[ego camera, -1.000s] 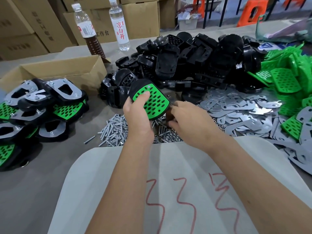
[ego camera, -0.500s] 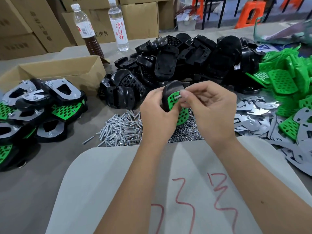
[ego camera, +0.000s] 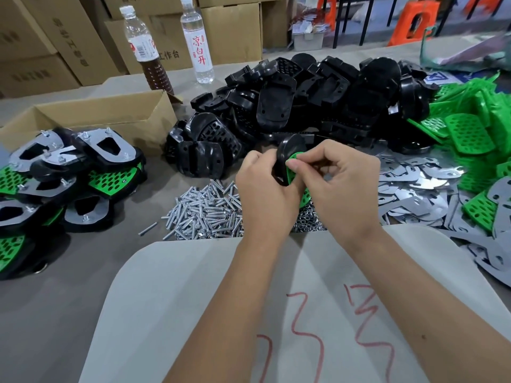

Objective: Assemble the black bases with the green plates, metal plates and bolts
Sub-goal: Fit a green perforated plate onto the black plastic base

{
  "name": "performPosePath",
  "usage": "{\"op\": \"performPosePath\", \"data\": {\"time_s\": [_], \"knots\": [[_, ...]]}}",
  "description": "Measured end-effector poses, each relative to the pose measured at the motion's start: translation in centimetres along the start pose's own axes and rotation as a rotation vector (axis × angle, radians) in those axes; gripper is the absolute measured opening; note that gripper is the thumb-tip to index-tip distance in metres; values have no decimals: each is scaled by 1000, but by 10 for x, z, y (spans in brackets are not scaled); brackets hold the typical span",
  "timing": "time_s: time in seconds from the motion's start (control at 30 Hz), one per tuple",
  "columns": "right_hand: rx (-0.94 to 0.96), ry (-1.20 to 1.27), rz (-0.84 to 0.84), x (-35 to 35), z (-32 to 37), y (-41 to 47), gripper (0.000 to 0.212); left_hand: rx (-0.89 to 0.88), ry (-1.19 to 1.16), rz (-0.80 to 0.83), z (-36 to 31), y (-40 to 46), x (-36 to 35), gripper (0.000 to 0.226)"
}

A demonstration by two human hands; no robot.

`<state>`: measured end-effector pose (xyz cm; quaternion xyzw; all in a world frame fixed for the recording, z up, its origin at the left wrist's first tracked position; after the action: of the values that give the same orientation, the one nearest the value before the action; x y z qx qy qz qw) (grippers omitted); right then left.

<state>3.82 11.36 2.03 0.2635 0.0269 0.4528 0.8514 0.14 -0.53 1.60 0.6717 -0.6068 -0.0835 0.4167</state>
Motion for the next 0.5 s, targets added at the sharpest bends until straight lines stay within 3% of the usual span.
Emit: {"op": "performPosePath", "data": {"time_s": [0.1, 0.3, 0.5], "knots": [[10, 37, 68, 2, 0, 1, 2, 56, -77, 37, 6, 0, -4, 18], [-202, 33, -59, 12, -12, 7, 27, 426, -670, 33, 13, -1, -4, 16], [-267, 9, -46, 13, -16, 8, 35, 751, -880, -61, 24, 1, -3, 27]]}}
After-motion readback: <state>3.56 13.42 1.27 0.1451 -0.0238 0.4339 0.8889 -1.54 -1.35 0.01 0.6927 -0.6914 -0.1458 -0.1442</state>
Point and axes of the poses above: each hand's wrist, its own y-axis towards the middle knuckle, its own x-axis out of the back of the hand, z = x × y, the point moved 3 cm from there along y, towards the middle knuckle, and after that the axes turned 10 degrees about -x, right-handed, at the moved point
